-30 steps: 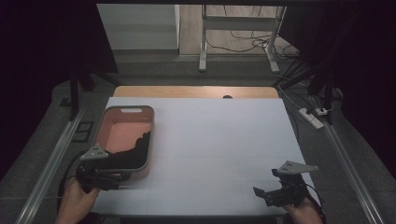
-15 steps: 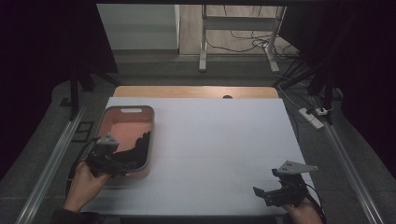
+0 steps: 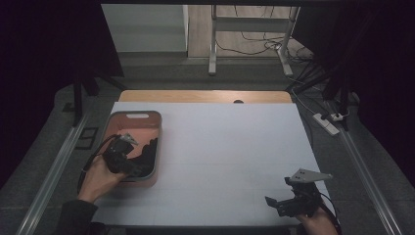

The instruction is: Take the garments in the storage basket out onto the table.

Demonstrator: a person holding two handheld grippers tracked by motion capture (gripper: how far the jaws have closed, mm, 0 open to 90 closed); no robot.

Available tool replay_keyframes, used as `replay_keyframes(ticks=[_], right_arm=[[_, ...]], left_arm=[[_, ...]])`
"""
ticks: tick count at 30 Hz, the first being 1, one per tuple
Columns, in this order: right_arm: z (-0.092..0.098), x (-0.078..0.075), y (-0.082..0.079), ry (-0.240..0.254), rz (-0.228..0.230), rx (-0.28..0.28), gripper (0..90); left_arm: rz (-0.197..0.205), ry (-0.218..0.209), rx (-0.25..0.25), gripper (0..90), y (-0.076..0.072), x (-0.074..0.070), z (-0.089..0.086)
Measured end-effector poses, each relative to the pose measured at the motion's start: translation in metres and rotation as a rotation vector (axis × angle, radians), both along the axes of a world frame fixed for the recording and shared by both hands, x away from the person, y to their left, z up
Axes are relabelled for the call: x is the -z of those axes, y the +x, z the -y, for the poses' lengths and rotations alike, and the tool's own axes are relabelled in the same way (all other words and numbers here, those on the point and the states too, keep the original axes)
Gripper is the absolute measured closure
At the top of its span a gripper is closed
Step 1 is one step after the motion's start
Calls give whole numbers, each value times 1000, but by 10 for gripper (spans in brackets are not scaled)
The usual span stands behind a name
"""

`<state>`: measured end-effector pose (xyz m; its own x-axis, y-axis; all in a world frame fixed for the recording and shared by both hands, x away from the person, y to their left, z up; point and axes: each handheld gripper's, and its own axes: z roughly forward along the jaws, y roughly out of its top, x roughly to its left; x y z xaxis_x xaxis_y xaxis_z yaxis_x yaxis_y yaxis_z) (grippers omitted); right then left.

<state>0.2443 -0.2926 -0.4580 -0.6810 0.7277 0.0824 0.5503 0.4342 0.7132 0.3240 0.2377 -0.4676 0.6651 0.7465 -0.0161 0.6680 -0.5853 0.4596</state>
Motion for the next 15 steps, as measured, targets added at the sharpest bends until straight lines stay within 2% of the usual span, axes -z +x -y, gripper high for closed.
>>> replay_keyframes(ticks=[1,2,4,5,6,9,10,11,13,14,15], right_arm=[[0,0,0,-1,-1,-2,3],[0,0,0,-1,-1,-2,3],[0,0,0,-4,-1,-5,3],[0,0,0,-4,-1,-5,3],[-1,0,0,-7,-2,-6,3],[-1,0,0,-8,-3,-5,4],[-1,0,0,-8,-3,-5,4],[-1,0,0,-12,-2,-5,3],[-1,0,0,-16,-1,-6,3],[-1,1,0,-17,1,-8,3],[-2,1,0,-17,-2,-8,4]], left_arm=[[-34,10,13,0,7,3,2],[-34,10,13,0,7,3,2],[-78,40,49,0,15,9,7],[-78,40,49,0,15,9,7],[-106,100,68,0,18,13,12],[-112,199,76,0,24,20,20],[-112,199,76,0,24,20,20],[-127,232,72,0,30,27,21],[-140,225,57,0,33,31,20],[-192,189,26,0,40,40,15],[-192,189,26,0,40,40,15]])
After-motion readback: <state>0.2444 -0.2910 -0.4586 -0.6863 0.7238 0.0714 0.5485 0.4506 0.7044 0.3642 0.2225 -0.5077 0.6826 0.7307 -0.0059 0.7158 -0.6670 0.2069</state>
